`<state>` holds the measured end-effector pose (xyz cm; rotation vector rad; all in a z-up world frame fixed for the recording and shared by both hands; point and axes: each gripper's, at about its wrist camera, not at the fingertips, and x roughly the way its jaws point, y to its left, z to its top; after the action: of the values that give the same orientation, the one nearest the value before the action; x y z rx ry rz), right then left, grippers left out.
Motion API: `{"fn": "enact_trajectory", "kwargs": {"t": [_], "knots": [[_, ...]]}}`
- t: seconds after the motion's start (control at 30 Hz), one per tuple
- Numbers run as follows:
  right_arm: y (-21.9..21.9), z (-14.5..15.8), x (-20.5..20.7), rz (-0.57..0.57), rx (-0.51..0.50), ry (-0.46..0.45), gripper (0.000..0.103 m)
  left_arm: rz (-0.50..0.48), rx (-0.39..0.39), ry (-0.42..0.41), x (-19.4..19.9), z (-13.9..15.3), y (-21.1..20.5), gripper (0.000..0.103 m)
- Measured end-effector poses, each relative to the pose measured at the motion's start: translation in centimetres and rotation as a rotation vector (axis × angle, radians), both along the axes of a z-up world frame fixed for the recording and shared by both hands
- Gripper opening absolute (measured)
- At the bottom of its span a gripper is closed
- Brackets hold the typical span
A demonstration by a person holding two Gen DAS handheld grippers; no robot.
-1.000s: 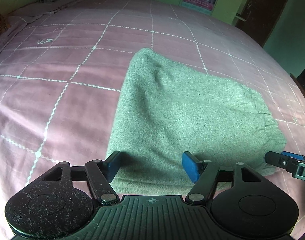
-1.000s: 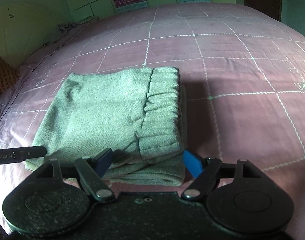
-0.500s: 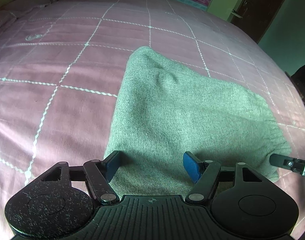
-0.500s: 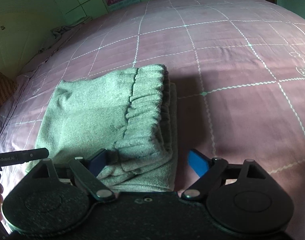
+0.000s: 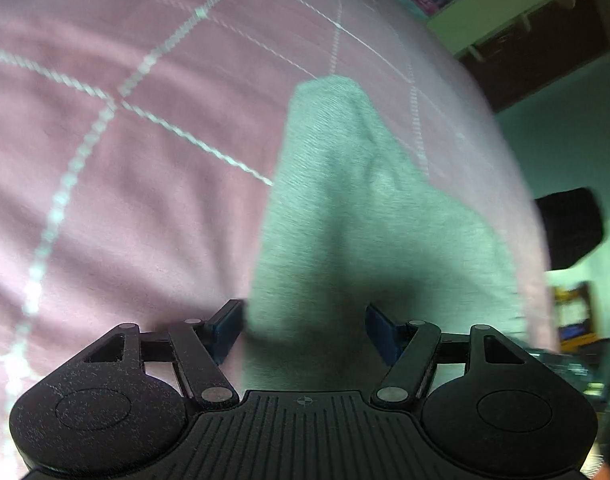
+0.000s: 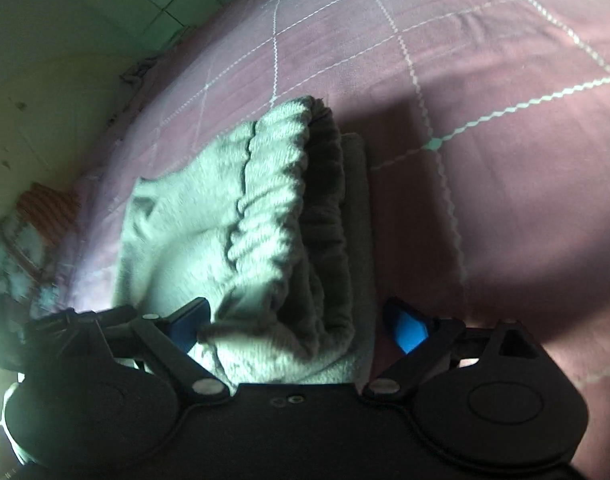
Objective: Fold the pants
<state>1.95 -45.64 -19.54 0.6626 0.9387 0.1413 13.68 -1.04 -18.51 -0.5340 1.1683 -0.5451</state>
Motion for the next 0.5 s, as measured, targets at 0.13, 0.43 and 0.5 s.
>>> {"fn": "enact_trajectory", "kwargs": {"t": [0.13,0.43,0.5], "knots": [[-2.1,-0.9,0.1,0.048,0.174,-0.007,0.069,-0.025,-0.028,0.01,0.1,-0.8,0.0,0.05],[-1.6,-3.4,2.5,0.133,0.319,-0.045,0.065,-0.066,-0.021,0.008,0.4,-1.1,-3.4,0.05],[0.0,-2.9,3.2,0.117,0.219,-0.047,0.053,-0.054,0.007,-0.003,0.1,-0.6,-3.8,0.048]]}}
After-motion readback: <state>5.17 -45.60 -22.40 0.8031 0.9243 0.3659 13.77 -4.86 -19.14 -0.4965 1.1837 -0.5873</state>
